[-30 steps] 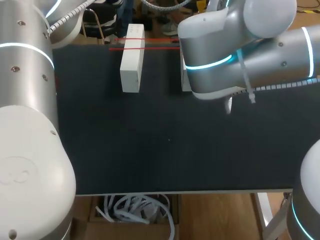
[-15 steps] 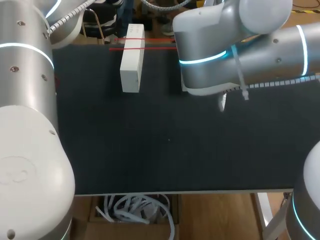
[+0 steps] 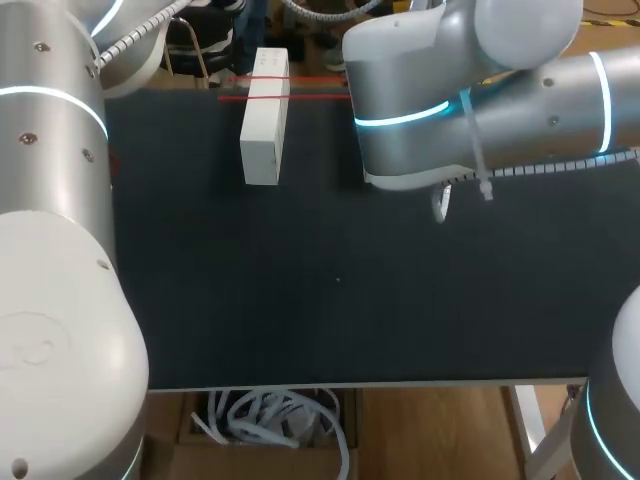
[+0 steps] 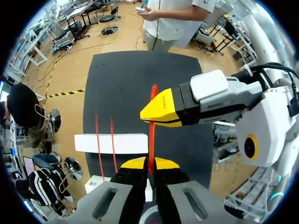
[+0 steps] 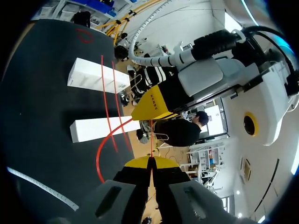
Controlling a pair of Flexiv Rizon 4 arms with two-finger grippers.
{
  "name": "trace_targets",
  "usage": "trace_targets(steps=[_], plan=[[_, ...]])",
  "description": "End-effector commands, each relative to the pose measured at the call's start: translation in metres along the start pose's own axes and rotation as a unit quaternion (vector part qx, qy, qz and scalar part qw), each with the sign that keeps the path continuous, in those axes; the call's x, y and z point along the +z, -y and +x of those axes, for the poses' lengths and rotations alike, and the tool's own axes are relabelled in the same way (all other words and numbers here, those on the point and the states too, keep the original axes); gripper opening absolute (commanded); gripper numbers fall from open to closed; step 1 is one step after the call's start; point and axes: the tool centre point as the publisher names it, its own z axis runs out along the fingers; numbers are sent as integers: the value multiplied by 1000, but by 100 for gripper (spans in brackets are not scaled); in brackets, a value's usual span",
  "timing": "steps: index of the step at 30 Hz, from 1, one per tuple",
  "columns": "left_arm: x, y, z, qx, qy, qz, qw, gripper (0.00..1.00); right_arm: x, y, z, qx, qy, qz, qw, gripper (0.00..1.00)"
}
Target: Grab the tape and strap the tape.
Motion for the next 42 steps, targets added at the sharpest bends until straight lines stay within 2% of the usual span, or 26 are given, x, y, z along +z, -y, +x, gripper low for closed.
trace_targets(steps=[1, 15, 42], plan=[[-2, 1, -2, -1, -3, -3, 1000, 0, 0, 0, -2, 0, -4, 4, 1000, 0], [-2, 1, -2, -1, -3, -3, 1000, 0, 3, 1, 0, -6, -8, 12, 1000, 0], [-2, 1, -2, -1, -3, -3, 1000, 0, 2, -8, 5, -10, -15, 0, 1000, 0]])
